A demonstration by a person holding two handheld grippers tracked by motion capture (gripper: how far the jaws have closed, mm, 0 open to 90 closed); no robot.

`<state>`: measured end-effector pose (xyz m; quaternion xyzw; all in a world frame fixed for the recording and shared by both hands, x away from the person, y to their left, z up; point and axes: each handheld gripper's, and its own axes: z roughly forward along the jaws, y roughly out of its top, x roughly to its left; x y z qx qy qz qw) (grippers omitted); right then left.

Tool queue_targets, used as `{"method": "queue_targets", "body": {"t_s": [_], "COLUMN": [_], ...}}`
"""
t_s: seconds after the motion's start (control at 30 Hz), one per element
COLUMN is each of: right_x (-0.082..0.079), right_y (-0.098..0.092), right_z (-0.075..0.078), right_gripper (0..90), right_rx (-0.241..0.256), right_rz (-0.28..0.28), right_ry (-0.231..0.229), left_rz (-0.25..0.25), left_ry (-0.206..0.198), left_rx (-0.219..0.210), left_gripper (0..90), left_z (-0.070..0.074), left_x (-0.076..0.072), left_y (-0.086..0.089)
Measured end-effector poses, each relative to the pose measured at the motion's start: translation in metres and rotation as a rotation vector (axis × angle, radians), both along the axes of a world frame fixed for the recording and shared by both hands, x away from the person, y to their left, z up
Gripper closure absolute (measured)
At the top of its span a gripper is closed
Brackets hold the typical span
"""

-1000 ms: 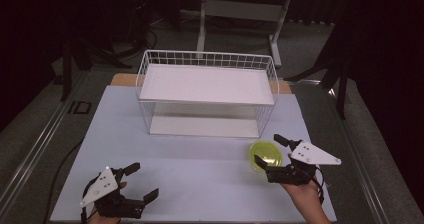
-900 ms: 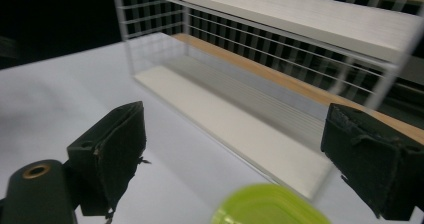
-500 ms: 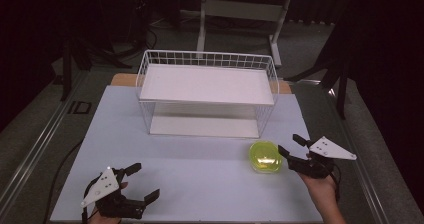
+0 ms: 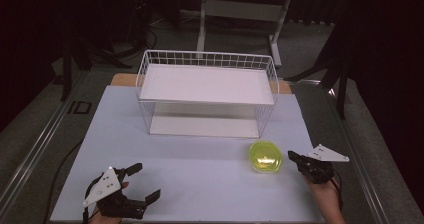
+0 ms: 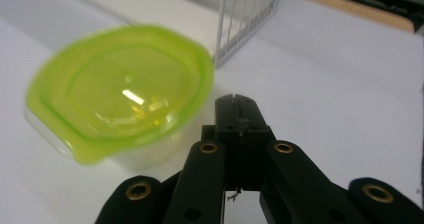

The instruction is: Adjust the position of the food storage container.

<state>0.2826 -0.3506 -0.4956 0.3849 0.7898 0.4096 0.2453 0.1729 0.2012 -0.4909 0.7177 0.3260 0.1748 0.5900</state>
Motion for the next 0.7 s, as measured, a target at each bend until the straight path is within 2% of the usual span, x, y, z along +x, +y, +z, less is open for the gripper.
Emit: {"method": "queue_targets", "body": {"t_s": [0.1,0.13,0.17,0.23,0.4,0.5,0.53,0.7], "right_x": [0.002,0.002,0.003,0.004,0.010,0.012,0.013,0.015], "right_y": [0.001,0.001,0.005,0.006,0.017,0.021,0.025,0.034], "right_z": [-0.012,-0.012,-0.020,-0.022,-0.030,-0.032,-0.034,-0.035], "right_gripper": [90.0,90.0,90.0,90.0,90.0,90.0,90.0,90.0], "right_rx": [-0.014,-0.014,-0.029,-0.033,-0.034,-0.039,-0.025,-0.011], "right_rz": [0.010,0.010,0.025,0.032,0.066,0.084,0.105,0.128], "right_ry": [0.053,0.053,0.086,0.091,0.151,0.157,0.168,0.186], "left_rz": [-0.001,-0.001,-0.001,-0.001,-0.003,-0.003,-0.002,-0.003], "left_ry": [0.000,0.000,-0.001,0.001,0.002,0.003,0.002,-0.001], "left_rx": [-0.001,-0.001,0.000,0.000,0.002,0.001,0.002,0.006], "left_gripper": [1.5,1.6,1.6,1.6,1.6,1.6,1.5,1.6], "left_z": [0.000,0.000,0.000,0.000,-0.001,-0.001,-0.001,0.000], "left_x": [0.000,0.000,0.000,0.000,0.000,0.000,0.000,0.000], "left_y": [0.000,0.000,0.000,-0.001,-0.002,-0.002,-0.002,-0.002]}}
